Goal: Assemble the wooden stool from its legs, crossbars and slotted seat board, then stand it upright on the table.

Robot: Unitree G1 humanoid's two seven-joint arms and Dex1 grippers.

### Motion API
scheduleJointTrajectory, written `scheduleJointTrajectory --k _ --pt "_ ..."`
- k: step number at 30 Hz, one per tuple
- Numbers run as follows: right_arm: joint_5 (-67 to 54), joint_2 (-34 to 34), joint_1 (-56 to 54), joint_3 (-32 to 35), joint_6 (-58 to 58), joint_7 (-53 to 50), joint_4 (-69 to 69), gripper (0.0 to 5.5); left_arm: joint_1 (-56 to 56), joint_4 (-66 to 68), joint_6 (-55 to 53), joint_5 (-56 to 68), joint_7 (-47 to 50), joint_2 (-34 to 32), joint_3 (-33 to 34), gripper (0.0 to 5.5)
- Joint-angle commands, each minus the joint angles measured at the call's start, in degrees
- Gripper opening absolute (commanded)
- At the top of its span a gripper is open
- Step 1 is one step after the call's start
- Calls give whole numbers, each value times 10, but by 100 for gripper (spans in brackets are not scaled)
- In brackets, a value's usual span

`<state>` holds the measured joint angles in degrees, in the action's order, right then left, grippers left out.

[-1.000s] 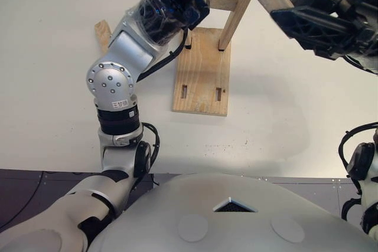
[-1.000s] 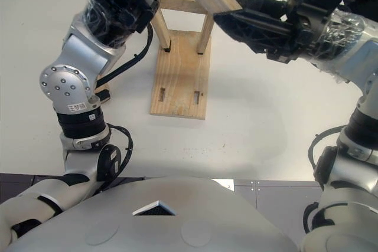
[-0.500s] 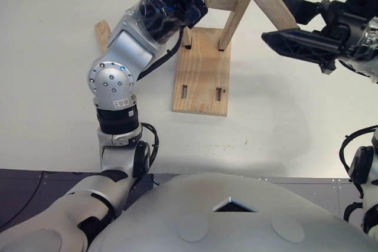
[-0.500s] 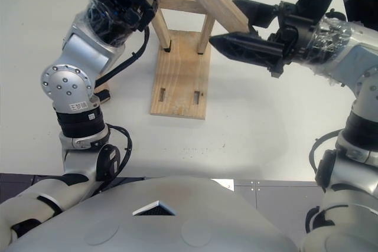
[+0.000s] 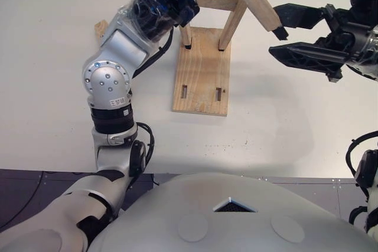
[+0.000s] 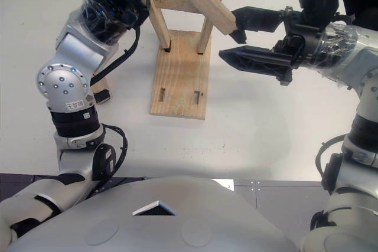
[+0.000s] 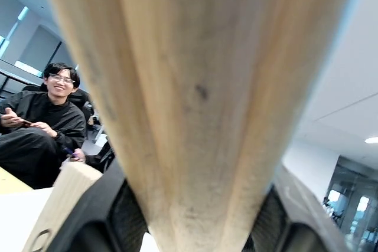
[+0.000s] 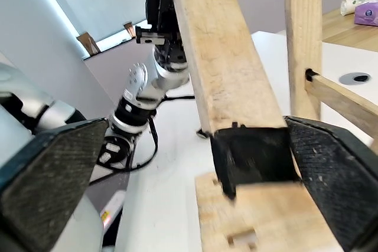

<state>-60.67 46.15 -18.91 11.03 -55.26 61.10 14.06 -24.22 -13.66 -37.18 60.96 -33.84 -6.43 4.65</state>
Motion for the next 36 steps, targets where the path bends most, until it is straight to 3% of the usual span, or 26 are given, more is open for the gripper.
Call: scheduleJointTrajectory --k 1,12,27,36 --pt "26 30 17 1 22 57 -26 540 4 2 13 -23 1 -7 3 203" --pt "161 39 53 -39 113 109 -112 540 37 -20 17 -59 -28 -79 26 203" --pt "178 25 66 -42 121 101 -116 540 118 -61 13 -100 -109 -185 19 203" --pt "175 15 86 -34 119 81 -95 540 143 -49 90 -185 -171 -215 0 203"
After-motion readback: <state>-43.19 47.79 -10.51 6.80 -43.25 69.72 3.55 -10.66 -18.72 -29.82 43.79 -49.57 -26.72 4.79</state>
